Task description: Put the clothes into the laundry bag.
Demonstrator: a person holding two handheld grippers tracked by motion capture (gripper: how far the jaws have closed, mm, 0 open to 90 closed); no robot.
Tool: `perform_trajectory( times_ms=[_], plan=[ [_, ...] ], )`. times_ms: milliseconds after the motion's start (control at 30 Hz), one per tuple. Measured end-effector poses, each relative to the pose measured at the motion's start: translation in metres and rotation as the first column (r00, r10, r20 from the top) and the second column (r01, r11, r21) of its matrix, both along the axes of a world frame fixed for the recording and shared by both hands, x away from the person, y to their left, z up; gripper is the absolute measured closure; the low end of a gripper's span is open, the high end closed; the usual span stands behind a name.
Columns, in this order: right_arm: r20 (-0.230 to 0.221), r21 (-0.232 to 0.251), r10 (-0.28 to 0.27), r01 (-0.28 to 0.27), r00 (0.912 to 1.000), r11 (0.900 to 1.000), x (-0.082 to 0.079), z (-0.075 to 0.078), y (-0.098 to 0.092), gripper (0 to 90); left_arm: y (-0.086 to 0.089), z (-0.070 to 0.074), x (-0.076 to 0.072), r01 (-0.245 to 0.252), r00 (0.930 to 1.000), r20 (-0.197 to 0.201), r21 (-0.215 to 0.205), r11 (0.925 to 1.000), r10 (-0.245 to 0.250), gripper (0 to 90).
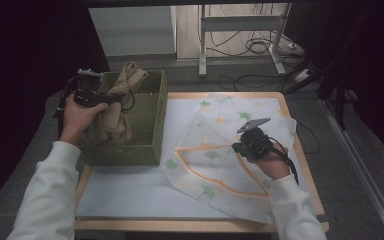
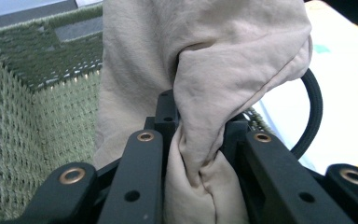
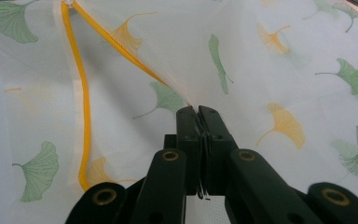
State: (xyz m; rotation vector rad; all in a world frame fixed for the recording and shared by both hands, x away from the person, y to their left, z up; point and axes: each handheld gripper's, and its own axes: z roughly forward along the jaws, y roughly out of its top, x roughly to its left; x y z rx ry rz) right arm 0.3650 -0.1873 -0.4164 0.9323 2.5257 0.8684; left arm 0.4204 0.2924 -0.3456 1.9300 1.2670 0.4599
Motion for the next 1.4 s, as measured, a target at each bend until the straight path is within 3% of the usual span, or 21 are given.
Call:
perform_trajectory(
  times_ms=[433,700,1400],
  plan=[
    [-0.001,-0.001,-0.002,0.002,1.0,1.0,0.0,0.0,0.0,86.5,-0.008,0.011,-0.014,0.06,0.9978,0.028,-0.005,0.9982,-0.06,75.3],
    [-0.001,-0.001,-0.005,0.005,1.0,1.0,0.0,-0.001,0.0,86.6,-0.022,0.017,-0.025,0.108,0.9927,0.049,0.034,0.9935,-0.11,75.3],
    [-0.001,0.001,-0.004,0.004,1.0,1.0,0.001,0.0,0.001,86.6,-0.024,0.028,-0.041,0.144,0.9866,0.074,0.021,0.9893,-0.145,75.3]
  ],
)
